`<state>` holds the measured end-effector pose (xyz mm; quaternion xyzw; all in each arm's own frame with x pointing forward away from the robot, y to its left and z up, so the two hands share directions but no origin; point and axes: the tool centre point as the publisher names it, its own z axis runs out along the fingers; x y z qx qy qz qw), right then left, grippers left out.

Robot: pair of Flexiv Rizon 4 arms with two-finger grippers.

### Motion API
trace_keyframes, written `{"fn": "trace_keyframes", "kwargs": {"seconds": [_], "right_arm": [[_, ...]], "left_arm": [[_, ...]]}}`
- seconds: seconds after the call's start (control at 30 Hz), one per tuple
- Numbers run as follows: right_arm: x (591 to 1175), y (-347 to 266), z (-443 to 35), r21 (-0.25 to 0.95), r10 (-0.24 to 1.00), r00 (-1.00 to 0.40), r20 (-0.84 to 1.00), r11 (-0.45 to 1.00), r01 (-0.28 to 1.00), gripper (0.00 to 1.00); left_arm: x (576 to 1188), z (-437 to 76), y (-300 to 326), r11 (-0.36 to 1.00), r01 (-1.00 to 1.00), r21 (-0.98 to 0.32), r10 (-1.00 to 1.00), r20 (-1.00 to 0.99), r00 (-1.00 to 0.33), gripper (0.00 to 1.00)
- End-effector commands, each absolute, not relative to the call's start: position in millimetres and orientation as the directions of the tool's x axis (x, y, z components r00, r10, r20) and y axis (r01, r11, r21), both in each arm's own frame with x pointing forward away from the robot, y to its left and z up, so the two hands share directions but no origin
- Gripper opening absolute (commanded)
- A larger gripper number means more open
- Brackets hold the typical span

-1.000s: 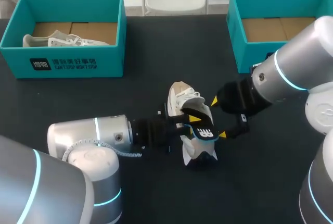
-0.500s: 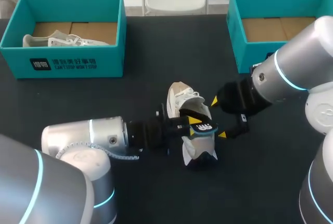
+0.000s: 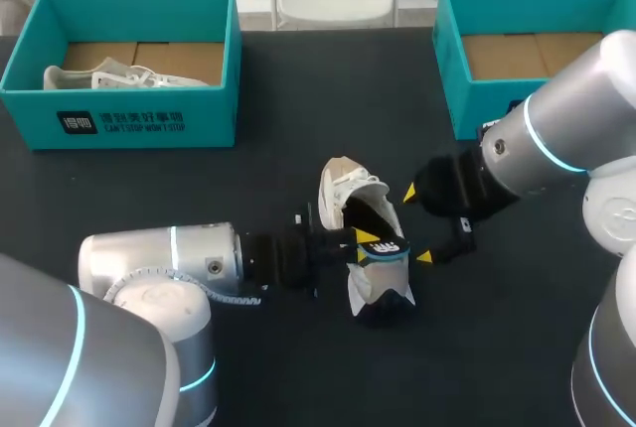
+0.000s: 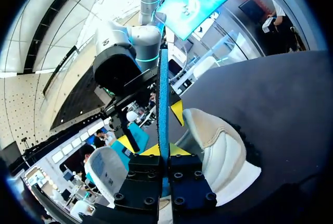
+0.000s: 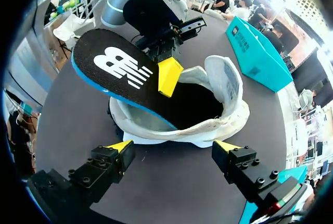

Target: Take the shoe out of the shoebox, open the shoe tongue, remove and reinsert the insole, then place the shoe into the shoebox

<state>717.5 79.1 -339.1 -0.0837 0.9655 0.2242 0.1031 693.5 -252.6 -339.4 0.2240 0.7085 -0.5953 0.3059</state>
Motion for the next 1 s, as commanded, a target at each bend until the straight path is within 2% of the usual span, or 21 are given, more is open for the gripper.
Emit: {"fn": "trace_keyframes", "kwargs": {"seconds": [0.03, 0.27, 0.3, 0.33, 0.43, 0.8, 0.93, 1.0], "right_arm": [[716.5, 79.8, -340.0, 0.415, -0.114, -0.964, -0.24, 0.886, -0.208, 1.0], [716.5, 79.8, -340.0, 0.415, -0.114, -0.964, -0.24, 0.886, -0.208, 1.0], [716.5, 79.8, -340.0, 0.415, -0.114, -0.964, -0.24, 0.886, -0.208, 1.0], [716.5, 79.8, -340.0, 0.415, -0.114, -0.964, -0.24, 0.886, -0.208, 1.0], [716.5, 79.8, -340.0, 0.415, -0.114, -0.964, -0.24, 0.886, -0.208, 1.0], [716.5, 79.8, -340.0, 0.415, -0.114, -0.964, -0.24, 0.886, -0.208, 1.0], [716.5, 79.8, -340.0, 0.415, -0.114, -0.964, -0.24, 0.886, -0.208, 1.0], [716.5, 79.8, -340.0, 0.415, -0.114, -0.964, -0.24, 0.886, -0.208, 1.0]], "left_arm": [[706.1, -347.2, -258.4, 0.192, 0.683, -0.705, -0.044, -0.701, -0.712, 0.0], [706.7, -348.4, -254.6, 0.21, 0.674, -0.709, -0.053, -0.696, -0.716, 0.0], [705.8, -346.9, -254.2, 0.208, 0.676, -0.707, -0.057, -0.698, -0.713, 0.19], [705.0, -345.0, -253.7, 0.208, 0.677, -0.706, -0.059, -0.7, -0.712, 0.42], [701.7, -337.1, -252.0, 0.196, 0.682, -0.705, -0.068, -0.704, -0.707, 0.46], [683.0, -317.8, -249.8, 0.153, 0.7, -0.697, -0.071, -0.715, -0.696, 0.45], [676.2, -313.5, -249.6, 0.139, 0.705, -0.695, -0.073, -0.717, -0.693, 0.38], [674.2, -313.9, -250.0, 0.134, 0.707, -0.694, -0.074, -0.719, -0.692, 0.26]]}}
